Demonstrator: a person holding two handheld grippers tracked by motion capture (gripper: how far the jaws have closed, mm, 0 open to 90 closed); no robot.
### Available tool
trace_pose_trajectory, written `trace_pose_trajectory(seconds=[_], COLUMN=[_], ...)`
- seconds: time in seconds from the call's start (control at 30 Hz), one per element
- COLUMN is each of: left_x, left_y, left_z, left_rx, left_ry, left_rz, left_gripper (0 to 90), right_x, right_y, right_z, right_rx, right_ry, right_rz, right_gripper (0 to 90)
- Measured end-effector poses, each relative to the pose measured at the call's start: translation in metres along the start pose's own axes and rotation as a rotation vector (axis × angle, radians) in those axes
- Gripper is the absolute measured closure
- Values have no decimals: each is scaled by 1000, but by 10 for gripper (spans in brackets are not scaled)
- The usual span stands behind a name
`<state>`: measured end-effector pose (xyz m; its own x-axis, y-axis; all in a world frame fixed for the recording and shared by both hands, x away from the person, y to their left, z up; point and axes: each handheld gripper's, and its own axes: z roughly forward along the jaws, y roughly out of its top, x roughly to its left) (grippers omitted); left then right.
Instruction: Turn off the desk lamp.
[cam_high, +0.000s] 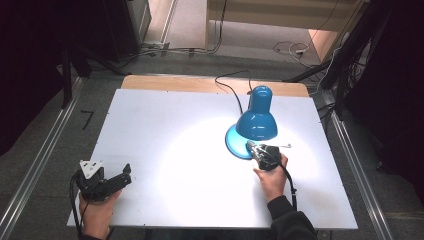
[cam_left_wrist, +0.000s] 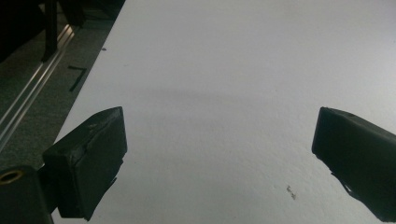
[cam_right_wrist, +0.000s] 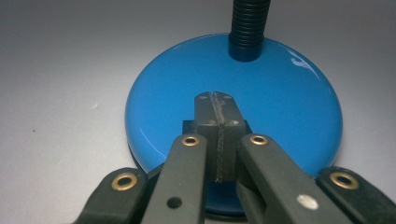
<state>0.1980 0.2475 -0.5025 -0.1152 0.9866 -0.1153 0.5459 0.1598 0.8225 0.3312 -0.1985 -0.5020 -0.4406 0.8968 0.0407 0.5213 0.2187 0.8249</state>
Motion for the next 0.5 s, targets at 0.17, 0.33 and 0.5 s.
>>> trace_pose_trajectory(seconds=[0.17, 0.33, 0.5], left_x=[-1, -1, 0], left_y=[0, 0, 0], left_z=[0, 0, 0], left_rx=[0, 0, 0], left_ry=[-3, -3, -4], left_rz=[5, 6, 4], left_gripper=[39, 39, 39], right_x=[0, 0, -2], right_y=[1, 1, 1], right_z=[1, 2, 6], right_rx=[-3, -7, -16], right_ry=[-1, -2, -14], right_rz=[-7, -8, 4], right_gripper=[881, 881, 882])
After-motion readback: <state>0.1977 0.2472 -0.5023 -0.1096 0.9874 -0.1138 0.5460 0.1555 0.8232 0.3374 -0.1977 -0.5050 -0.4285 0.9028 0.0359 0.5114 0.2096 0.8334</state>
